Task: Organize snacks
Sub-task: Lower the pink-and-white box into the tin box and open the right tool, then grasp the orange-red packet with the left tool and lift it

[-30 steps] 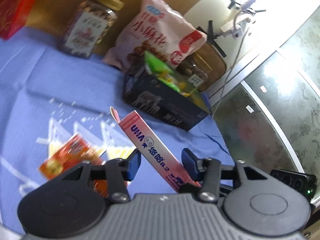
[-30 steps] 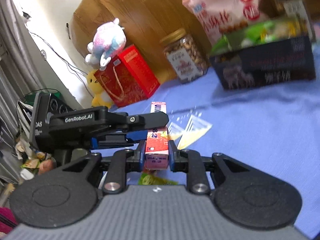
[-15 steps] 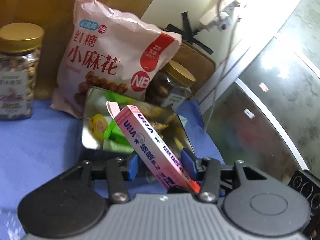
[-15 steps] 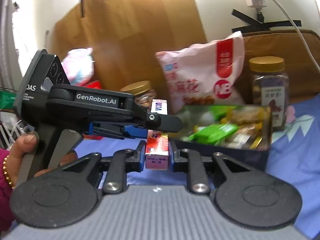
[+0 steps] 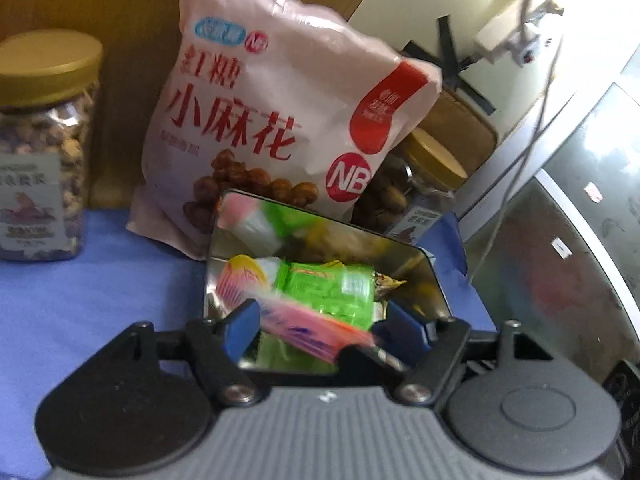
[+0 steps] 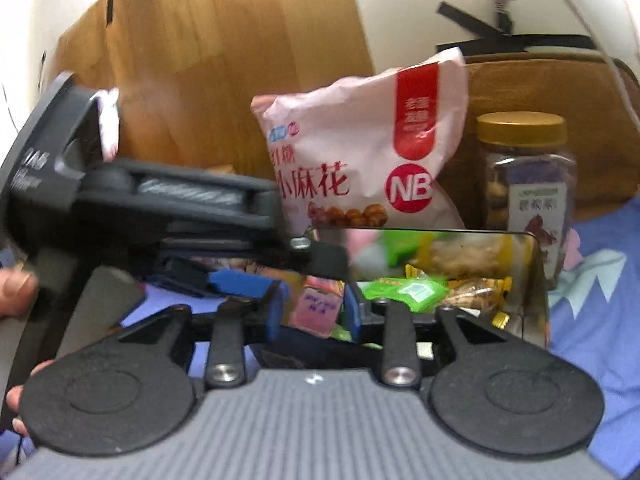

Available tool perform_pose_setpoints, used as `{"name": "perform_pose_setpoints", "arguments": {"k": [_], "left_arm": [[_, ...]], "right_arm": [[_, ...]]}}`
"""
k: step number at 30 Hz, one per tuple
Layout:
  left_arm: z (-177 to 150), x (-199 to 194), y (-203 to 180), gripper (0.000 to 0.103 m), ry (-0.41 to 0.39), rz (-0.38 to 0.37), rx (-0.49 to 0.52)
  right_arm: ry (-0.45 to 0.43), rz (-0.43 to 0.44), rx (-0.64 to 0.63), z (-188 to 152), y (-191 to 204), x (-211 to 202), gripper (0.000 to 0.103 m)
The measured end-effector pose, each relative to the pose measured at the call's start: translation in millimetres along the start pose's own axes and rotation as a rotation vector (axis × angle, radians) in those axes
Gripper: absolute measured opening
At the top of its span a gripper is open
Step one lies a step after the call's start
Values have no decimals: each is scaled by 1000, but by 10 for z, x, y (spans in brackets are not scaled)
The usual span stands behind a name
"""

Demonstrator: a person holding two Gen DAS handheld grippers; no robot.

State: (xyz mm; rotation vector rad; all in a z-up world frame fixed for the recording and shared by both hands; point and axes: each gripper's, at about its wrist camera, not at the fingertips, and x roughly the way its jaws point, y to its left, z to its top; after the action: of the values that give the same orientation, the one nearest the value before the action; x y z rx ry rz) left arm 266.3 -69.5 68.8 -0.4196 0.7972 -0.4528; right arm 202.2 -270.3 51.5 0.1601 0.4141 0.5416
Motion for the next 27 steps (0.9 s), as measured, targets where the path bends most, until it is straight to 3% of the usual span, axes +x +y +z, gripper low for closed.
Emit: {"name": "perform_pose_setpoints", "arguments": {"k": [3,7,10,13,18,22,24,26,27], "left_arm": [[-56,-256,8,73,-32,0,39],[-212,-672,131,73,-59,-34,17],[-479,-1013,321,73,-74,-13,6],[-815,-1277,597,73,-72,16,-53],[-1344,-1511,935,73,-60,145,-118],[-1556,-1673,962,73,-99,228,-111],[-1600,-1726,912,76,-128,278,-90],[-1628,-1727,870,76,-145,319,-69],[-1639,-1710,856,76,-146,330,-64]], "right_arm": [[-36,12,40,-22,-5,-172,38],[-41,48,75,-128,88,-413,38],[2,101,77,-303,241,-548,39],[85,186,74,-522,439,-574,46],[175,235,-52,-857,894,-528,51],[227,247,-124,-984,1127,-466,53],[249,253,-155,-1010,1206,-444,63],[261,224,-219,-1029,1313,-424,83],[266,204,-253,-1041,1375,-405,85]]}}
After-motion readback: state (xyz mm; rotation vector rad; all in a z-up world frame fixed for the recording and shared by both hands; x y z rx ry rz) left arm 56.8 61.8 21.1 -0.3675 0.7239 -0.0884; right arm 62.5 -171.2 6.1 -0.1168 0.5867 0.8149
